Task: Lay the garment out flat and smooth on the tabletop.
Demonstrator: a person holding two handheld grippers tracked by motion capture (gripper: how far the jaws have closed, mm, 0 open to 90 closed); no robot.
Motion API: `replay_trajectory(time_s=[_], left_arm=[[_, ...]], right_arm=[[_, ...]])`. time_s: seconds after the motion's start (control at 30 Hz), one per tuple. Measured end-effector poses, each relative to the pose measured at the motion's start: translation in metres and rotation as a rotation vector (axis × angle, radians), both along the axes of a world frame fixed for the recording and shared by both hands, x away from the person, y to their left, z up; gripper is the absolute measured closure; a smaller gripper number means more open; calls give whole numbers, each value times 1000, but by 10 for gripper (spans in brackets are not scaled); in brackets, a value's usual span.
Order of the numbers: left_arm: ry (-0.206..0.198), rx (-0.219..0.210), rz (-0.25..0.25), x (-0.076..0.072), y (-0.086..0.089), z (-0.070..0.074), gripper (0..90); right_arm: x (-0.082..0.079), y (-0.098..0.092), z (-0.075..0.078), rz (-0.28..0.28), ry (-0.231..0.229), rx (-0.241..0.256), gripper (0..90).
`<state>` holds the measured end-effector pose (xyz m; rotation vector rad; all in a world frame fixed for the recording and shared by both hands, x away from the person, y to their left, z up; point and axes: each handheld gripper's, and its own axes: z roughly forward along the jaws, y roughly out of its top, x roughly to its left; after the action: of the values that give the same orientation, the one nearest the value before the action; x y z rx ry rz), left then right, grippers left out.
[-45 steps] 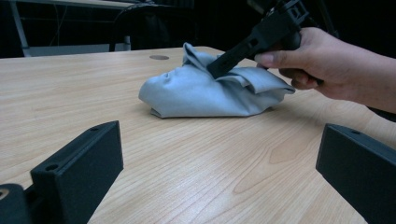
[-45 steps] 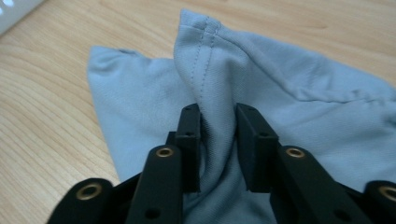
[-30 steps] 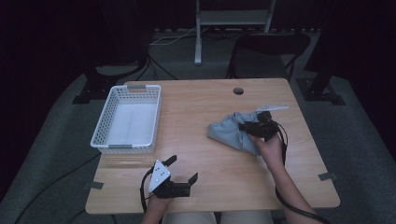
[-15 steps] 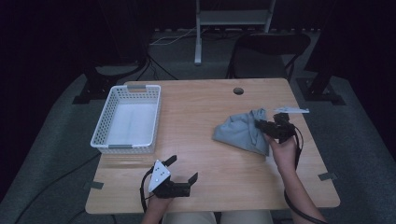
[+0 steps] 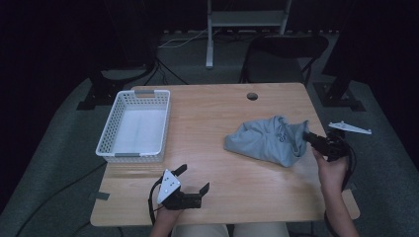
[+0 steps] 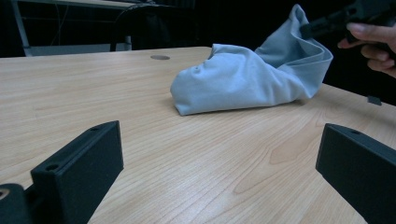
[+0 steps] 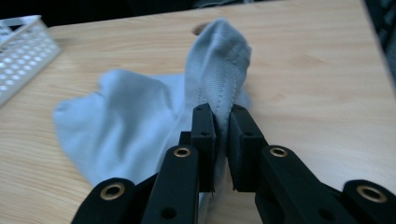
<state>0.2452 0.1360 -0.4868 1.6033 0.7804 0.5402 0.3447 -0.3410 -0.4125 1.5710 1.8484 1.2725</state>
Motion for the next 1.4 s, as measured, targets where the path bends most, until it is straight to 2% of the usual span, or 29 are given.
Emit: replay_trajectory(time_s=[0.23,0.4,0.6,0.83,1.0,1.13,1.3,1.4], left_arm=[[4,0,0,0,0,0,17],[4,4,-2,0,0,0,18],[3,8,-3,0,-1,0,18],[4,12,7,1,-1,0,18],[4,13,5,1,-1,0,18],[7,13,4,1,-1,0,18],[2,10,11,1,-1,0,18],[2,13,9,1,-1,0,18]], right_arm=[[-5,-36,-22,-77,70,1,817],[-9,-49,-36,-103,116,-6,812],[-17,-64,-48,-135,146,-26,801],[-29,-80,-54,-174,159,-45,802],[-33,-84,-58,-183,156,-25,772],[-33,-80,-58,-173,147,-38,687],[-31,-76,-59,-154,138,-26,601],[-32,-73,-60,-135,113,-15,540]])
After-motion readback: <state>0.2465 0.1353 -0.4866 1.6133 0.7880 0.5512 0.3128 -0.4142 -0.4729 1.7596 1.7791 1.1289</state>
